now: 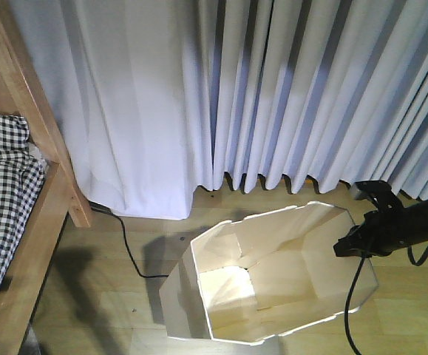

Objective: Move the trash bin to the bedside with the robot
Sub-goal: 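Drive toward the curtains beside the bed head, bin held in right gripper, then lower the bin to the floor with the right gripper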

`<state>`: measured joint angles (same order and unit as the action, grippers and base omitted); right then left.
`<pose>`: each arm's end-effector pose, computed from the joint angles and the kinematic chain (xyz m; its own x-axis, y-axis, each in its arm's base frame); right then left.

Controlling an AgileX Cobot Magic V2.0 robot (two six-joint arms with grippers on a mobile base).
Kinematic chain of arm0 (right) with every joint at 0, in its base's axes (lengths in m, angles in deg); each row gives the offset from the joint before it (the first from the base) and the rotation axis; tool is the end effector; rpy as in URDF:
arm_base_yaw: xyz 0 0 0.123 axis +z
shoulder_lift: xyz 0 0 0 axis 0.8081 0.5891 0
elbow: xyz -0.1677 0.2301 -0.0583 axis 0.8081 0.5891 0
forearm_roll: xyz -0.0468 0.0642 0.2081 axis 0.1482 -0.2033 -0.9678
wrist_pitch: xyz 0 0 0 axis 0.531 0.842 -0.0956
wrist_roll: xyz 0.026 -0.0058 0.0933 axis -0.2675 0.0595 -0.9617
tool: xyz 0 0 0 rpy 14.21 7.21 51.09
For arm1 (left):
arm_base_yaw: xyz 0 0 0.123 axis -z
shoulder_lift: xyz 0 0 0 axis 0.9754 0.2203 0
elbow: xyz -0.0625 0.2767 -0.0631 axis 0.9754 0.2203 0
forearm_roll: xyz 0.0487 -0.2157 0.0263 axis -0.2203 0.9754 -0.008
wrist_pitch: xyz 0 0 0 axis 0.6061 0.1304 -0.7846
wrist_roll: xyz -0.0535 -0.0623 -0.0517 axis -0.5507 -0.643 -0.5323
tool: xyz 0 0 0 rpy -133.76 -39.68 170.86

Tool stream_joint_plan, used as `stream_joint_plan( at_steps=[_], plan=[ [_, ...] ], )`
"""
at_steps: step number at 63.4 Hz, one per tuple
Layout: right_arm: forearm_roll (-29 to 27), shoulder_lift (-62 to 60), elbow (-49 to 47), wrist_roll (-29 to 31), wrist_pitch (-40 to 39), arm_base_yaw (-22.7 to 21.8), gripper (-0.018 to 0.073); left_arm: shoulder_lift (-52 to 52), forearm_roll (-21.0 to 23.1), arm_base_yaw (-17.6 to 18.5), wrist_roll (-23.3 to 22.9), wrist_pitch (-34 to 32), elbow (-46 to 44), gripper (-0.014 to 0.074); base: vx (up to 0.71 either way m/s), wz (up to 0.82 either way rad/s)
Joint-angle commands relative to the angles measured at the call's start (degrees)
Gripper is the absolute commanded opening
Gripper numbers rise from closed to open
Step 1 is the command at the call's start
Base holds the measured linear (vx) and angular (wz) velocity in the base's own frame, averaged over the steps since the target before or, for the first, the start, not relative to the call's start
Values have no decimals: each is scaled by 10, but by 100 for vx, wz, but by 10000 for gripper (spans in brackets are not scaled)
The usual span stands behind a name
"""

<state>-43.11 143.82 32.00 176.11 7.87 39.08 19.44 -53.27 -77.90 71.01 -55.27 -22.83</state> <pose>0.2959 -0.0242 0.0547 -0.9220 -0.2246 -0.3155 -0.3514 0.8275 0.4378 0.0277 0.0005 0.1958 -0.0139 0.0273 -0.9995 -0.0128 0.9995 0.0275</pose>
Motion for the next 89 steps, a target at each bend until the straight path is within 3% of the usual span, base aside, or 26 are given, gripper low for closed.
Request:
stream_joint_plan(
  at_steps=[1,73,82,89],
  plan=[
    [-45,-39,-6,-8,128,-1,-5,-8,5,4,-8,-43,7,-6,5,0],
    [-55,-39,-6,-8,129,-1,-5,-8,5,4,-8,-43,7,-6,0,0],
    [-66,-38,-7,-18,119,-1,-5,-8,5,4,-8,-43,7,-6,0,0],
    [-75,-28,-7,-31,52,6,-5,-8,5,4,-8,-43,7,-6,0,0]
  ],
)
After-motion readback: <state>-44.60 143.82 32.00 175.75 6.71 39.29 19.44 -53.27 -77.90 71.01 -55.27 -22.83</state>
